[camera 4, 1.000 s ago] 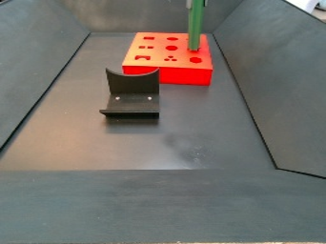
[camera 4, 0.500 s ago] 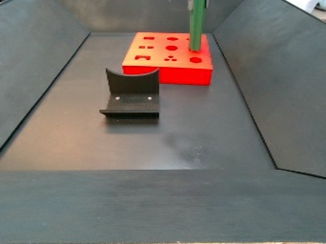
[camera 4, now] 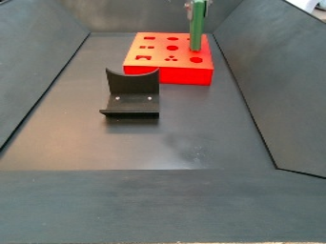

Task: Pick up the star object. Move up. Move to above the board. Insert the star object.
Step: Insert the star object.

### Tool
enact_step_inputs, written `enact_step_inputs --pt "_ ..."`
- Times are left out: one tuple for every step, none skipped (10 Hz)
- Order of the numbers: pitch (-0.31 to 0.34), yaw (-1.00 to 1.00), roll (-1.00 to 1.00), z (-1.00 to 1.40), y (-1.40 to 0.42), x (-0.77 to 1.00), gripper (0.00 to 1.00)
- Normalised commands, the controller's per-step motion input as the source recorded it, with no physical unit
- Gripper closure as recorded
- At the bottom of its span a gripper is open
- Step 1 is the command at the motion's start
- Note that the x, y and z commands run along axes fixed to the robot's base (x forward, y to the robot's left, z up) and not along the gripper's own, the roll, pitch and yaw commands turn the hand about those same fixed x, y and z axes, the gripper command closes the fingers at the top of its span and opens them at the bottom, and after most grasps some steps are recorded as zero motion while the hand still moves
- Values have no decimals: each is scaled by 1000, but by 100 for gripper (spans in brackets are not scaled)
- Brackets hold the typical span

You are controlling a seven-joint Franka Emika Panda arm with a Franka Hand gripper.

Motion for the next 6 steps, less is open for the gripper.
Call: enact_step_inputs --pt "0 6 194 -863 0 0 100" --pt "-14 3 174 -860 0 0 100" --pt "-7 0 174 -917 0 0 100" --pt "-1 0 150 -989 0 0 100" --pt "0 0 110 -1000 0 0 100" --pt "0 0 69 -986 0 0 100"
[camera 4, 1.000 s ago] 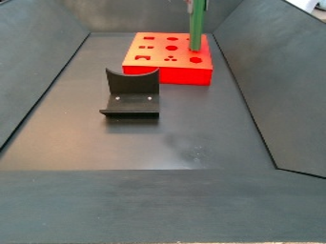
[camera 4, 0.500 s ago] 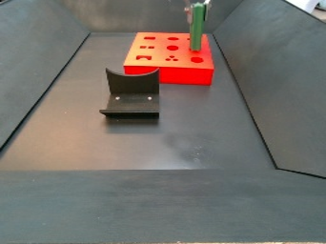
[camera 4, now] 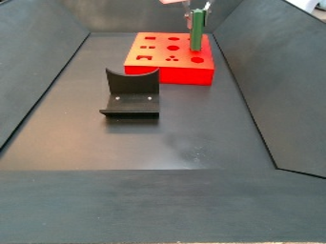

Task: Pick up the star object. Move up. Move to above the board. Insert the star object.
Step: Insert the star object.

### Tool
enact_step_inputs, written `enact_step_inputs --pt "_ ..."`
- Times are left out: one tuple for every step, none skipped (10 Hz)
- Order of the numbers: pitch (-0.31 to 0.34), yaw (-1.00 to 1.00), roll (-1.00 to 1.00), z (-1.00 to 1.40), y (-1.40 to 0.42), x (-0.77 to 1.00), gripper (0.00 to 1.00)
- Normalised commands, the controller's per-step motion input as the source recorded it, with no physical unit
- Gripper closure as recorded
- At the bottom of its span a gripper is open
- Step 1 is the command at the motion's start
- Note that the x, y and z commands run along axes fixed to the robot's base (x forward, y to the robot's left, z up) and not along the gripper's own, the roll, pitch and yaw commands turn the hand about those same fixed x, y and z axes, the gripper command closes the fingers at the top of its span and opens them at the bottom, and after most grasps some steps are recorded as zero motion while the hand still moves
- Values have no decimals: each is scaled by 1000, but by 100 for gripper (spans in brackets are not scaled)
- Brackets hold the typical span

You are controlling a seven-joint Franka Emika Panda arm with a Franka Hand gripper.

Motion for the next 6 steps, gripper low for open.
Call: enact_step_inputs --pt "41 0 61 -1000 0 89 100" --pt "51 0 34 -1000 0 163 100" --pt "51 0 10 -1000 11 200 100" --pt "53 0 11 -1000 9 197 100" --pt "51 0 0 -811 57 51 100" --pt "0 0 9 -29 0 0 100"
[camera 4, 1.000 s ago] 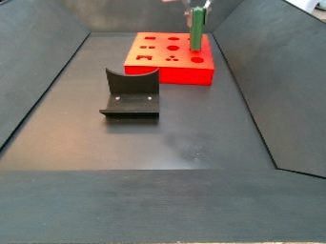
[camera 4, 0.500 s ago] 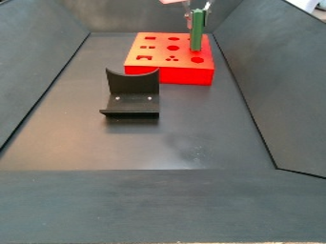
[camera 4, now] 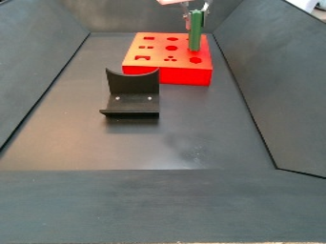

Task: Pick up the star object. Move up. Move to above the board. Insert the star object.
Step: Insert the star object.

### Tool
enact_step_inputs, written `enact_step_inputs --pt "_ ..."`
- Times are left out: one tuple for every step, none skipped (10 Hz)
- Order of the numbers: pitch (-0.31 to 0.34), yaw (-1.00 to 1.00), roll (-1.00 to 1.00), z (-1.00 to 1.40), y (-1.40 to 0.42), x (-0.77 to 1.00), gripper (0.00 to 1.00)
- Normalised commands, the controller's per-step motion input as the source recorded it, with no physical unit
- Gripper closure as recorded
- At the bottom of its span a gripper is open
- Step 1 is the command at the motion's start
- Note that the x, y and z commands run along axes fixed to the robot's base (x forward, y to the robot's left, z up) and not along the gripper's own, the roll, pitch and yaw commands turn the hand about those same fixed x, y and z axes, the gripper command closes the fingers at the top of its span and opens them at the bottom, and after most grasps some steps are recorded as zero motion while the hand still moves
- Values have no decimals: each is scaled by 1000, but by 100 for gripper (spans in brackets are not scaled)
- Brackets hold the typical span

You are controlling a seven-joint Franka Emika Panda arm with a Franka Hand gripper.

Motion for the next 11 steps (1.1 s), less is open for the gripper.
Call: enact_step_inputs --pt "0 0 56 -20 0 0 100" --pt "0 0 -11 0 0 0 100" --pt "21 51 -57 -289 380 0 100" --pt "0 0 221 -854 177 6 100" --pt "-11 91 261 -820 174 0 100" --pt "0 51 256 -806 169 0 100" --pt "0 9 0 0 0 0 100" --pt "0 0 40 0 -23 0 100" --pt "0 0 19 0 0 0 100" --pt "0 0 40 -3 0 0 100" --pt "0 0 0 0 0 0 100"
